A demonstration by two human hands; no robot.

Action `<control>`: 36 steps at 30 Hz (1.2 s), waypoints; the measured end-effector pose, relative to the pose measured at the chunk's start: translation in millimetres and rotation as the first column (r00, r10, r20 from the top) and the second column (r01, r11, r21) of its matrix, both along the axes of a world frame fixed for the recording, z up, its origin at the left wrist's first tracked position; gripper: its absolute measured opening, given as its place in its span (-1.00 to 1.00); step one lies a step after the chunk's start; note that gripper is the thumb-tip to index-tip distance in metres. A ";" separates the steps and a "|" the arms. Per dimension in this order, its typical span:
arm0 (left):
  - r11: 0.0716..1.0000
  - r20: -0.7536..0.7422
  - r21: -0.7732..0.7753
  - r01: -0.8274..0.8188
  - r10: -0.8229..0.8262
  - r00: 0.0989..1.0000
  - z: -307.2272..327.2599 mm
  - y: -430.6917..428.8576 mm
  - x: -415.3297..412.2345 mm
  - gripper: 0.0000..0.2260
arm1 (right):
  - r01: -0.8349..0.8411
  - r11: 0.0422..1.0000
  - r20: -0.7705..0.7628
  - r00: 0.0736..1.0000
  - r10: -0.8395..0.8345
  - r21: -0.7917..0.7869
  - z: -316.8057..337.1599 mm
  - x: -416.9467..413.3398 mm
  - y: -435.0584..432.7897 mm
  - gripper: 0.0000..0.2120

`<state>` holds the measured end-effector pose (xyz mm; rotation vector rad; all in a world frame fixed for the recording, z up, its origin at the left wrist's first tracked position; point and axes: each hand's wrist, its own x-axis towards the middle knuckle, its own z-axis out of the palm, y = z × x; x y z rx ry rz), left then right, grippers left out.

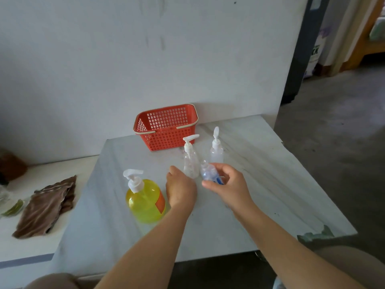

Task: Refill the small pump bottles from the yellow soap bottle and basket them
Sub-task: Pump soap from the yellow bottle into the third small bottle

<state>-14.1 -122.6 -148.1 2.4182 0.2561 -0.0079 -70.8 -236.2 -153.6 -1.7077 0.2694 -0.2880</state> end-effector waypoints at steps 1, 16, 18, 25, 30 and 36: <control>0.997 0.006 -0.076 0.000 0.000 1.000 2.2 0.5 -6.3 -0.74 | 0.007 1.000 0.003 1.000 -0.007 -0.007 1.0 -0.2 2.6 -0.62; 0.925 0.198 -0.297 0.235 -0.181 0.963 76.9 74.7 -81.6 -0.83 | -0.047 0.997 -0.040 0.998 0.044 -0.069 31.0 -45.6 31.6 -0.63; 0.947 0.257 -0.180 0.267 -0.217 0.942 87.3 92.7 -85.0 -0.85 | -0.050 0.996 -0.021 0.999 0.048 -0.077 33.8 -49.5 32.8 -0.64; 0.853 0.463 0.475 0.217 -0.452 0.762 117.8 152.2 -83.0 -0.73 | -0.072 0.990 0.017 0.997 0.074 -0.121 37.4 -53.1 46.1 -0.64; 0.771 0.509 0.626 0.119 -0.520 0.686 133.5 164.0 -76.9 -0.74 | -0.074 0.987 0.022 0.997 0.078 -0.145 36.4 -52.4 52.2 -0.64; 0.698 0.499 0.711 0.081 -0.582 0.641 137.8 164.7 -67.9 -0.73 | -0.090 0.983 0.002 0.996 0.091 -0.162 33.1 -51.3 59.1 -0.61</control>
